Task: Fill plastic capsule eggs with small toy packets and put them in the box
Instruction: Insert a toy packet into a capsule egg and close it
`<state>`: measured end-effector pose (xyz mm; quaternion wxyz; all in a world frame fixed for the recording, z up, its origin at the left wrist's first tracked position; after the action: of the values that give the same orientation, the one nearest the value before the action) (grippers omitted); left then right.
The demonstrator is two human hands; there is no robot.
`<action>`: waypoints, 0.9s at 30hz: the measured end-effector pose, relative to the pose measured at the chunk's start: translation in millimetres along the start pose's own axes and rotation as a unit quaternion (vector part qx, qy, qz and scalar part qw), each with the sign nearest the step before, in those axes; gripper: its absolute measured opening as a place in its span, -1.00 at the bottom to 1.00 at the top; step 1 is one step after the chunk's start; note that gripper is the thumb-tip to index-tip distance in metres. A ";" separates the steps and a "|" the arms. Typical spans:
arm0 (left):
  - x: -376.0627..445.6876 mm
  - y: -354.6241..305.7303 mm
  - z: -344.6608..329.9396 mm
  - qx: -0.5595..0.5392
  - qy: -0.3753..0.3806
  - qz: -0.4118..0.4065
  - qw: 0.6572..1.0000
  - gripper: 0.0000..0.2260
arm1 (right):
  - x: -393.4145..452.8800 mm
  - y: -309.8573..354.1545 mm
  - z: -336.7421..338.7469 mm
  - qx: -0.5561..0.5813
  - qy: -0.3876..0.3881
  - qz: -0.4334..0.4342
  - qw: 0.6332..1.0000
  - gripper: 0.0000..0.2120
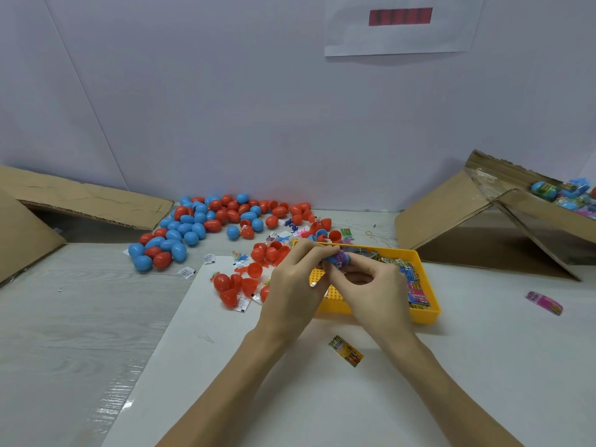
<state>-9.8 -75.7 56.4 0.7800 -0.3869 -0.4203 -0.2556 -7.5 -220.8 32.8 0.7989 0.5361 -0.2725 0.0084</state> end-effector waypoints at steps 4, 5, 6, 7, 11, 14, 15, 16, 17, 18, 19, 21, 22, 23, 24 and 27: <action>2.5 -0.2 1.5 0.001 0.012 -0.021 1.000 -0.65 | 1.4 -1.9 -6.5 0.042 0.049 -0.021 0.998 -0.68; 3.8 0.2 2.5 0.000 0.017 -0.029 0.999 -0.67 | 2.1 -3.6 -8.9 0.071 0.074 -0.044 0.994 -0.67; 5.0 0.8 3.0 -0.004 0.023 -0.034 0.999 -0.67 | 2.9 -5.7 -10.2 0.098 0.092 -0.066 0.989 -0.66; 6.0 1.5 2.8 -0.013 0.031 -0.031 0.999 -0.65 | 4.3 -8.2 -10.0 0.117 0.099 -0.080 0.985 -0.67; 5.2 12.6 -4.9 -0.146 0.063 0.120 0.980 -0.51 | 10.2 -16.6 -6.8 0.180 0.092 -0.111 0.973 -0.76; 0.2 27.4 -7.7 -0.170 0.059 0.225 0.958 -0.74 | 12.2 -17.7 -7.7 0.211 0.094 -0.115 0.966 -0.69; -1.1 30.5 -8.2 -0.173 0.063 0.243 0.952 -0.79 | 12.6 -17.3 -7.6 0.210 0.096 -0.110 0.967 -0.67; -1.9 32.3 -8.4 -0.178 0.064 0.253 0.949 -0.80 | 12.8 -16.8 -7.3 0.203 0.101 -0.102 0.969 -0.66; -2.1 33.0 -7.7 -0.180 0.060 0.255 0.948 -0.79 | 13.0 -16.3 -7.3 0.196 0.107 -0.094 0.970 -0.66; -1.6 33.2 -6.5 -0.179 0.054 0.253 0.949 -0.77 | 13.3 -15.9 -7.4 0.196 0.113 -0.092 0.970 -0.66; -0.8 32.5 -5.5 -0.177 0.049 0.249 0.951 -0.76 | 13.7 -16.1 -7.6 0.205 0.116 -0.096 0.967 -0.67; 0.7 31.3 -5.4 -0.179 0.047 0.236 0.954 -0.73 | 13.8 -16.6 -8.0 0.235 0.113 -0.120 0.958 -0.72; 1.4 29.8 -5.5 -0.178 0.051 0.224 0.957 -0.73 | 13.8 -16.6 -7.4 0.238 0.108 -0.124 0.957 -0.76; 1.8 27.6 -6.0 -0.176 0.057 0.210 0.960 -0.73 | 13.7 -17.0 -6.5 0.228 0.102 -0.120 0.961 -0.79; 1.7 25.5 -7.0 -0.175 0.063 0.199 0.962 -0.73 | 13.4 -18.0 -5.6 0.217 0.099 -0.115 0.964 -0.82; 0.6 21.4 -11.0 -0.196 0.085 0.206 0.955 -0.68 | 13.8 -22.0 -3.1 0.204 0.094 -0.113 0.968 -0.83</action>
<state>11.0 -72.6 44.8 0.7572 -0.5873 -0.2055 -0.1988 12.3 -231.3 19.4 0.6908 0.7115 -0.1266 0.0241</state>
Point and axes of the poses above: each hand's wrist, its own x-axis towards the middle knuckle, its own z-axis out of the back of the hand, y = z × x, the point moved 7 cm from there along x, towards the middle knuckle, and after that the axes turned 7 degrees about -y, right-handed, at the moved point
